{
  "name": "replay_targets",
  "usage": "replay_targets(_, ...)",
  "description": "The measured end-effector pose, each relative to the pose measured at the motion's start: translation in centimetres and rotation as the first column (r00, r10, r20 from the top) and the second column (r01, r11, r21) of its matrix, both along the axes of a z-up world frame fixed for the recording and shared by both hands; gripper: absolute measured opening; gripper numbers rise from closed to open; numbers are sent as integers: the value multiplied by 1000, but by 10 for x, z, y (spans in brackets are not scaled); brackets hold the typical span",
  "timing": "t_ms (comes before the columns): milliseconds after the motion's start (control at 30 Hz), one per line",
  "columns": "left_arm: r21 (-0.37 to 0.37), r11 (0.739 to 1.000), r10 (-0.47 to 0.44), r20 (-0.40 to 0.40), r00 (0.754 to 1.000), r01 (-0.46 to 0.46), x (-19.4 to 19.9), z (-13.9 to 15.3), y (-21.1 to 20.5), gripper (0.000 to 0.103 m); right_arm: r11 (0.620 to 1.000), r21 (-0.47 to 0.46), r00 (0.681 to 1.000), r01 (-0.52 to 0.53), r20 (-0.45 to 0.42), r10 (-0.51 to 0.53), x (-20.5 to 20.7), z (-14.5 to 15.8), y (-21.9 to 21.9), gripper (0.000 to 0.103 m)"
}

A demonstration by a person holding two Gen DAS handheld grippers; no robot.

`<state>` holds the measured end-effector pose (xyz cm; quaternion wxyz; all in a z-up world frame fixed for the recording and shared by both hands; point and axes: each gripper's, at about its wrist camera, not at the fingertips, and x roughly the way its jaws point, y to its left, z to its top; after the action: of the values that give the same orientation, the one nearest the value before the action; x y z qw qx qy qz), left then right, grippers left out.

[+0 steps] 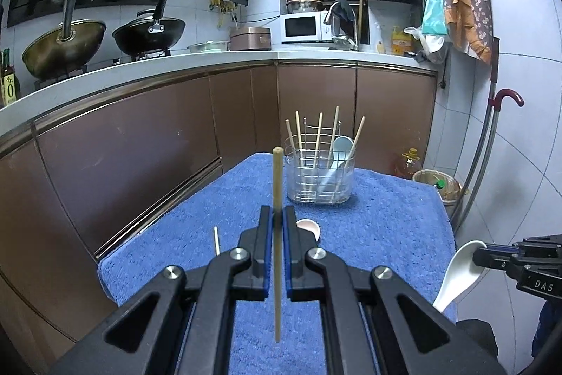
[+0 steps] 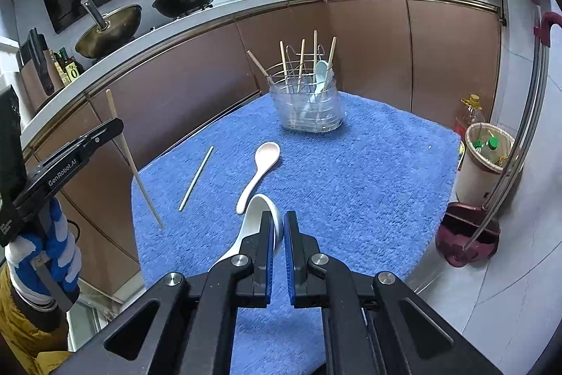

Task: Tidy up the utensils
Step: 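Lift the chopstick and white spoon and carry both over the utensil holder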

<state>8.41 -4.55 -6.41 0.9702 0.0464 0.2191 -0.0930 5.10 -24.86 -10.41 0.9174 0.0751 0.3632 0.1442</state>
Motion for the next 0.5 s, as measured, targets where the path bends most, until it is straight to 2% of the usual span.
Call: replay_targets(500, 41, 999, -33, -40, 999, 35, 46, -12, -33, 5, 999, -3, 998, 42, 52, -41, 34, 6, -24, 6)
